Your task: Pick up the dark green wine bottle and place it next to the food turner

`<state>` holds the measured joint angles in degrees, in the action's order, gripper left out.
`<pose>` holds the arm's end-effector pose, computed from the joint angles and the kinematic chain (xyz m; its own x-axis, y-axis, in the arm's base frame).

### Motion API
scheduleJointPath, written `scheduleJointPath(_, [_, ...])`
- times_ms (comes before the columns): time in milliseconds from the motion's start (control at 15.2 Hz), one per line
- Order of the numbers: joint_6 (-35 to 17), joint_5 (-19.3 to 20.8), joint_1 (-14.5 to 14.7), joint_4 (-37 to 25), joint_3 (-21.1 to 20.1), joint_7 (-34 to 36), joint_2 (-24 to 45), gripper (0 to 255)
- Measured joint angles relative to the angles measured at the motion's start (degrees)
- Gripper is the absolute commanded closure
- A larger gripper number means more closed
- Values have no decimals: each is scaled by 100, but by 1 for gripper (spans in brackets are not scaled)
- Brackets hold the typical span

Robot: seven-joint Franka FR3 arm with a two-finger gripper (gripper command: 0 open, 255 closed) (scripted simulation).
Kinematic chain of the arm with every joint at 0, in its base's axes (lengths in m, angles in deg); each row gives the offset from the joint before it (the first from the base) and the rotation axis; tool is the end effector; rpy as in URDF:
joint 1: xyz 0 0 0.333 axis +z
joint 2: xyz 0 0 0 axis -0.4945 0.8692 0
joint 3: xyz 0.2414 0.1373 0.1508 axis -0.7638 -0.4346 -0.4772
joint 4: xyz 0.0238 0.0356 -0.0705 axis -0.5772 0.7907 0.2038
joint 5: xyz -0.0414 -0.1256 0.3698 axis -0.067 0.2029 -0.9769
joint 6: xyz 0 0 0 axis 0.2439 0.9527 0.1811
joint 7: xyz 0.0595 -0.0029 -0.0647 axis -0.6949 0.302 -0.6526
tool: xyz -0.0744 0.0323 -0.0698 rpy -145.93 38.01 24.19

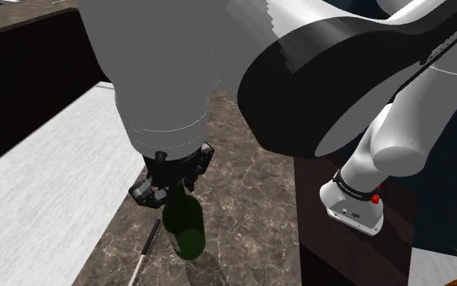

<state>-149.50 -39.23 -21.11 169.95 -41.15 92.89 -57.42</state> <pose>0.2812 0.5015 0.5000 0.9909 -0.0837 0.1057 -0.0882 -0.9954 0.0386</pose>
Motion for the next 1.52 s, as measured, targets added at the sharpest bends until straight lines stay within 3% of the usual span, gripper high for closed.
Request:
scheduleJointPath(330, [-371,98,15,333,9,103,84,255])
scheduleJointPath(726, [-424,107,14,381,11,112,90,255])
scheduleJointPath(792, [-425,107,14,382,11,112,90,0])
scheduleJointPath(1188, [-425,109,14,379,11,113,90,0])
scheduleJointPath(1518, [173,-49,15,-152,-24,-1,-53,0])
